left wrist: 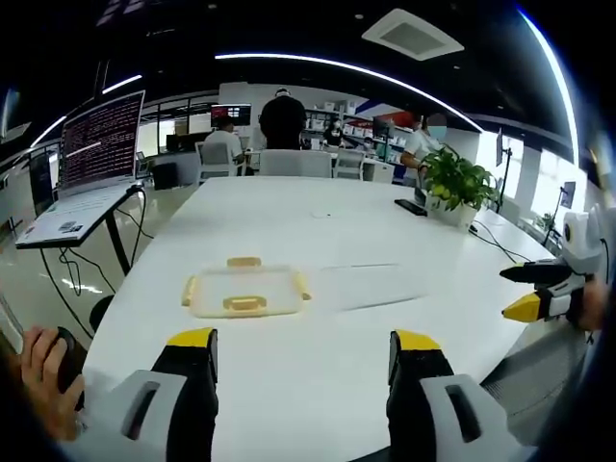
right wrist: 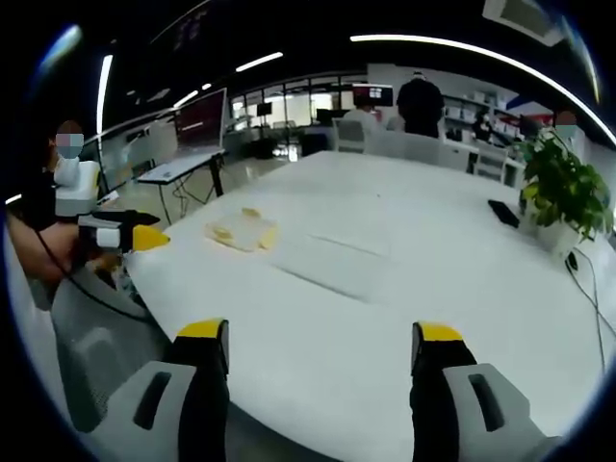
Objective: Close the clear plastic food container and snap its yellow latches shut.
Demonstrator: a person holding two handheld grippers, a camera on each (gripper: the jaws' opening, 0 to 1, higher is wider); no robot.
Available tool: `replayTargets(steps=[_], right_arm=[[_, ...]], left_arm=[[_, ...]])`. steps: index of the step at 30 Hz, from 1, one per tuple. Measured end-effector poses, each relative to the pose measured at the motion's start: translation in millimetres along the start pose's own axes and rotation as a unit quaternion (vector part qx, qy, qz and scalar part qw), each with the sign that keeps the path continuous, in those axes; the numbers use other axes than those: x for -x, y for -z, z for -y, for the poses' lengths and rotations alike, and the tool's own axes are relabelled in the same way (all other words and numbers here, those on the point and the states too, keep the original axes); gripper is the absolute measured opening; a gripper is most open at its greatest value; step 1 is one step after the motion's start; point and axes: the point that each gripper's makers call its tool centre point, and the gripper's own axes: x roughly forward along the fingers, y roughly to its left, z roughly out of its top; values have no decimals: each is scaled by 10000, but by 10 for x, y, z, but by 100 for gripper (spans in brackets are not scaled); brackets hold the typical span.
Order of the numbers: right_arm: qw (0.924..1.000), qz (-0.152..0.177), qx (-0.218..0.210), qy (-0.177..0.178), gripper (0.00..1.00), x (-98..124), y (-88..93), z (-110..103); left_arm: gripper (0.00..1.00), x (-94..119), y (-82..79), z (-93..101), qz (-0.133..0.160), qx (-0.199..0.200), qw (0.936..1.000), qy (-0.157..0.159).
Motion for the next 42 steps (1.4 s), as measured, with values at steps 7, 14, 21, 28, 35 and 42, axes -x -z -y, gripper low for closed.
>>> replayTargets(steps=[7,14,21,28,35,42], right_arm=[[10000,4,13,7,75,0,0,5],[9994,-60,-344,-60,80,-29,10,39],[9993,-164,-322,-58,81,-105,-7,58],[9996,-204,-22,-176,80,-219,-195,82],[9981,-295,243,-477,80,-409,-376,38],[9952,-376,502,-754,80,-598,-513,-55]], left_arm=[[68,1,-3,-2,11,3,10000,-8],[68,2,-4,-68,-16,276,9996,-35],[68,-91,27,12,-217,208,9994,176],[68,-162,16,-46,-282,163,9991,281],[67,-258,-51,-240,-386,-35,9988,300],[67,-341,-161,-398,-414,-297,9982,309]])
